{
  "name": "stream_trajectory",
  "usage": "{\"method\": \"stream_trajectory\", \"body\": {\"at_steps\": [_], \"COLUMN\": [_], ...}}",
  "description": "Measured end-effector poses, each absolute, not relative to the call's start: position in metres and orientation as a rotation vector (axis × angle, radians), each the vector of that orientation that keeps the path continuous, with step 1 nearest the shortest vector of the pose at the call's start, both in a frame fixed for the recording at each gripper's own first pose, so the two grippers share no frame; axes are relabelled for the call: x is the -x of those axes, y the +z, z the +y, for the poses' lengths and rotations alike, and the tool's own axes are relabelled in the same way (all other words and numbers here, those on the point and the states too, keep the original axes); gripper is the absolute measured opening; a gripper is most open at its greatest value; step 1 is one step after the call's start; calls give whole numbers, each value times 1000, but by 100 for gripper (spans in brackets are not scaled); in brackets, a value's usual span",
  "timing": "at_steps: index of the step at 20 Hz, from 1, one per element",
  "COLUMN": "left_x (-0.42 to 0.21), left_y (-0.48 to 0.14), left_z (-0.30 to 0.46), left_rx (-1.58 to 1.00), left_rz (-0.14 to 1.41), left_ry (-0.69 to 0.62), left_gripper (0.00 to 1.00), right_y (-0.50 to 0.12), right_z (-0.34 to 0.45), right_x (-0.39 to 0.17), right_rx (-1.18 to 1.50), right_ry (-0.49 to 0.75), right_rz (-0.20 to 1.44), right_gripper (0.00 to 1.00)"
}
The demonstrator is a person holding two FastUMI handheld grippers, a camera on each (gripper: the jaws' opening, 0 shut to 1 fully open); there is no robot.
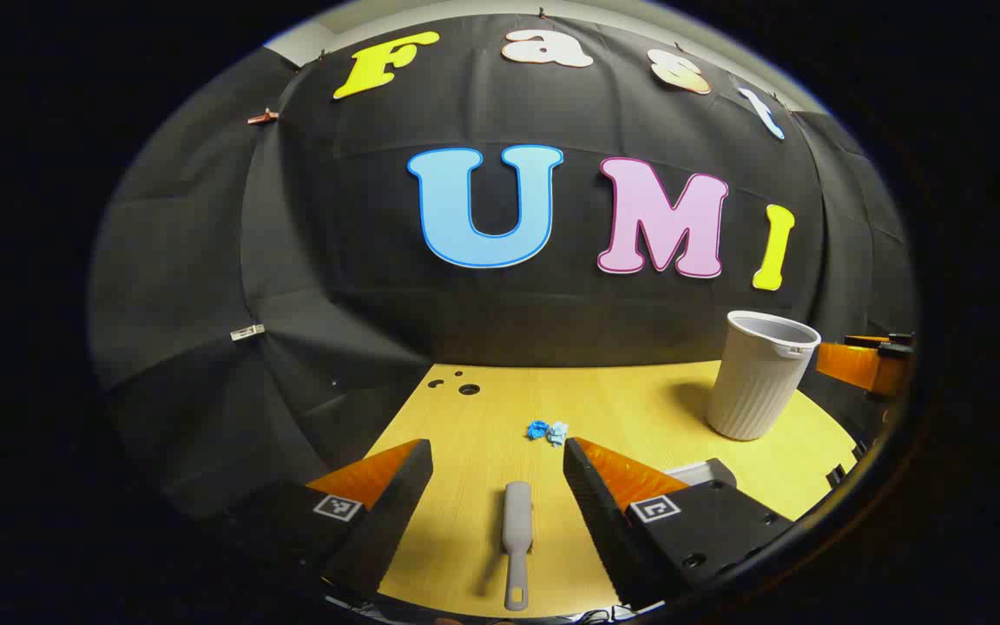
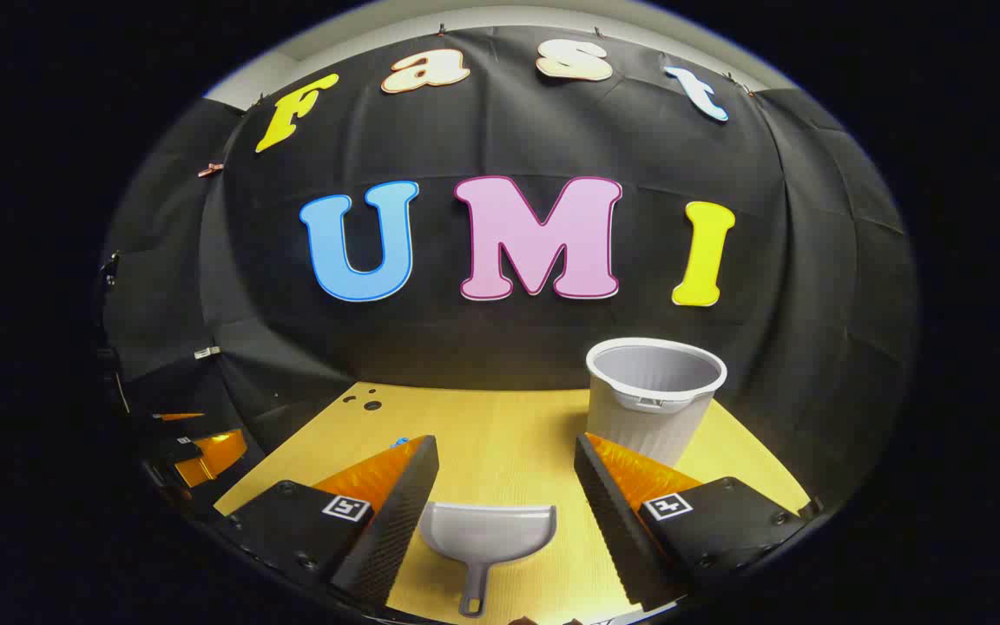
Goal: Pick up the small broom and dustpan from the desktop, sweep the trash into the dustpan with the broom, and then empty the trash into the garbage bin.
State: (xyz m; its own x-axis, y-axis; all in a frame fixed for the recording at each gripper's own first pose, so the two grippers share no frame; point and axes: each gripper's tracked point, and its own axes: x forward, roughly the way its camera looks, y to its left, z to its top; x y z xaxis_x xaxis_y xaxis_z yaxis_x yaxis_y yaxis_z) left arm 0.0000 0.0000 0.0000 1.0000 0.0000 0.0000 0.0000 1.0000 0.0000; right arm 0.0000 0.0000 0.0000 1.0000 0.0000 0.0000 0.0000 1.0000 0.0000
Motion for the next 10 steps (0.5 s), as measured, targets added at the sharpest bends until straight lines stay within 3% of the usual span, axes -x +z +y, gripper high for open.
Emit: {"method": "stream_trajectory", "body": {"at_steps": [10], "left_x": [-6], "left_y": [-23], "left_z": [2], "left_rx": [52], "left_rz": [73], "left_ry": [27], "left_gripper": [96], "right_y": [-8], "right_z": [-3], "right_x": [-13], "right_rx": [14], "right_ry": [33], "right_rz": [38], "right_gripper": [98]}}
